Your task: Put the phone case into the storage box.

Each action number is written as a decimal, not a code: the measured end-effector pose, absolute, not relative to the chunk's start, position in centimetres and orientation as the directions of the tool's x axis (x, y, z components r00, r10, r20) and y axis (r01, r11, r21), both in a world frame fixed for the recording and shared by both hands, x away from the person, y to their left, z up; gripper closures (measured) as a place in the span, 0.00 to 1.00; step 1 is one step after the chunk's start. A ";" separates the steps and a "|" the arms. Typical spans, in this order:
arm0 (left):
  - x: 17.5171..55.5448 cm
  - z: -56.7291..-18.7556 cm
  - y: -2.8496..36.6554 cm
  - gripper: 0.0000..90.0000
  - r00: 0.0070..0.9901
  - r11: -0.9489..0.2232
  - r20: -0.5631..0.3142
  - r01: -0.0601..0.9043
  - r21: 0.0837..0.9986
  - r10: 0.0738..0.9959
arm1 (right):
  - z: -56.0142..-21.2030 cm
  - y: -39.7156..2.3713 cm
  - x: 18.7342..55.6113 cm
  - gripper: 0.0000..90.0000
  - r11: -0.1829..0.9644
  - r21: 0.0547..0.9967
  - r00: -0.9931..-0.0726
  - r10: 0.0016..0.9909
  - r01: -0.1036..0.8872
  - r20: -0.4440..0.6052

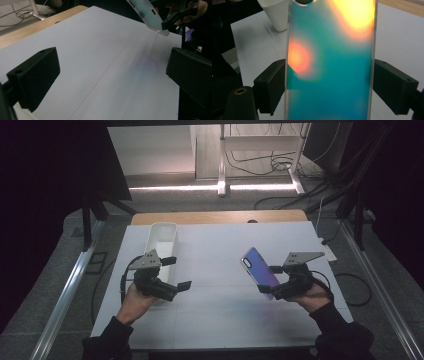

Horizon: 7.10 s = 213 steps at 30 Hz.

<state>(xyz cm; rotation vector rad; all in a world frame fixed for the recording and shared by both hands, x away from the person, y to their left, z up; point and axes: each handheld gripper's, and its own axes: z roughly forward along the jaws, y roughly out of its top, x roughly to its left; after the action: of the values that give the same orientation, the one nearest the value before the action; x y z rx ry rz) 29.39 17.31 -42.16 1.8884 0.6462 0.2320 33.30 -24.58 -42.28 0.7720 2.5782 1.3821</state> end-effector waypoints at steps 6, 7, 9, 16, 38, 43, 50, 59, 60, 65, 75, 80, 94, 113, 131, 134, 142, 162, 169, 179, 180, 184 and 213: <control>30.1 -41.7 16.6 0.00 0.863 -0.278 -0.142 0.306 0.910 0.485 | -42.1 -24.2 33.1 0.19 0.441 0.819 -0.877 0.458 0.368 0.147; 30.3 -41.7 16.5 0.00 0.866 -0.280 -0.141 0.303 0.911 0.480 | -42.1 -24.2 33.1 0.19 0.440 0.821 -0.881 0.450 0.364 0.149; 30.4 -41.6 16.3 0.00 0.868 -0.279 -0.145 0.304 0.911 0.475 | -42.1 -24.0 33.0 0.19 0.437 0.824 -0.885 0.439 0.360 0.153; 31.1 -41.4 15.3 0.00 0.893 -0.280 -0.157 0.293 0.914 0.421 | -42.2 -23.5 32.8 0.19 0.428 0.836 -0.900 0.403 0.344 0.164; 32.3 -40.9 13.0 0.00 0.933 -0.266 -0.183 0.270 0.925 0.311 | -42.4 -21.7 32.5 0.19 0.397 0.860 -0.934 0.284 0.320 0.216; 32.5 -40.8 12.4 0.00 0.940 -0.272 -0.176 0.258 0.927 0.291 | -42.4 -21.4 32.4 0.19 0.390 0.867 -0.941 0.256 0.309 0.220; 32.7 -40.9 11.3 0.00 0.955 -0.270 -0.175 0.238 0.933 0.240 | -42.4 -20.6 32.2 0.19 0.394 0.876 -0.955 0.205 0.280 0.213; 32.3 -40.8 10.3 0.00 0.967 -0.262 -0.165 0.213 0.941 0.193 | -42.2 -20.0 31.9 0.19 0.384 0.887 -0.965 0.149 0.256 0.214; 32.2 -40.7 10.2 0.00 0.969 -0.260 -0.164 0.209 0.943 0.185 | -42.2 -19.8 31.8 0.19 0.383 0.889 -0.967 0.140 0.250 0.212; 32.0 -40.7 9.9 0.00 0.975 -0.258 -0.158 0.195 0.946 0.156 | -42.2 -19.5 31.7 0.19 0.386 0.890 -0.970 0.122 0.243 0.212; 31.7 -40.6 9.2 0.00 0.982 -0.248 -0.152 0.175 0.953 0.109 | -42.2 -18.9 31.4 0.19 0.377 0.898 -0.974 0.076 0.227 0.215; 31.5 -40.6 8.9 0.00 0.985 -0.249 -0.147 0.167 0.954 0.095 | -42.2 -18.7 31.3 0.19 0.373 0.900 -0.973 0.055 0.227 0.223; 31.4 -40.8 8.9 0.13 0.985 -0.209 -0.168 0.174 0.962 0.047 | -42.3 -18.5 31.3 0.18 0.357 0.902 -0.968 0.025 0.243 0.250; 31.2 -40.7 8.6 0.18 0.977 -0.240 -0.206 0.215 0.947 0.062 | -42.9 -18.1 31.3 0.17 0.382 0.902 -0.978 0.026 0.201 0.207; 31.5 -40.5 9.0 0.19 0.962 -0.292 -0.181 0.236 0.927 0.204 | -43.2 -18.5 31.5 0.00 0.467 0.867 -0.978 0.185 0.176 0.099; 31.5 -40.4 9.1 0.19 0.954 -0.302 -0.174 0.245 0.921 0.244 | -43.2 -18.8 31.5 0.00 0.474 0.862 -0.974 0.209 0.181 0.090; 31.9 -40.6 9.3 0.19 0.931 -0.328 -0.159 0.270 0.905 0.328 | -43.4 -19.8 31.5 0.00 0.497 0.845 -0.963 0.260 0.196 0.071; 32.6 -40.2 10.4 0.19 0.869 -0.353 -0.132 0.327 0.876 0.477 | -43.5 -22.1 31.1 0.00 0.554 0.796 -0.911 0.413 0.243 -0.010; 33.1 -39.8 11.2 0.19 0.839 -0.355 -0.116 0.345 0.869 0.531 | -43.7 -23.5 30.8 0.00 0.558 0.781 -0.887 0.461 0.279 -0.012; 33.9 -39.4 12.1 0.19 0.787 -0.344 -0.106 0.382 0.858 0.608 | -43.7 -25.5 30.3 0.00 0.558 0.771 -0.834 0.547 0.305 -0.066; 33.9 -39.3 12.2 0.19 0.783 -0.344 -0.105 0.384 0.857 0.613 | -43.7 -25.7 30.2 0.00 0.556 0.771 -0.826 0.559 0.311 -0.070; 34.3 -39.1 12.5 0.19 0.766 -0.343 -0.102 0.397 0.851 0.634 | -43.6 -26.5 30.0 0.00 0.546 0.773 -0.798 0.597 0.324 -0.087; 36.9 -36.7 15.0 0.19 0.633 -0.296 -0.093 0.482 0.825 0.769 | -44.5 -32.4 28.3 0.00 0.383 0.774 -0.559 0.828 0.504 -0.045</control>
<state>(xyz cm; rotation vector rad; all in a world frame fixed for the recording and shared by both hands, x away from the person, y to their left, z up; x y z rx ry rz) 36.86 14.96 -36.69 1.9572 0.9843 0.4040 28.31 -32.40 -44.53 1.1488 2.2194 1.0217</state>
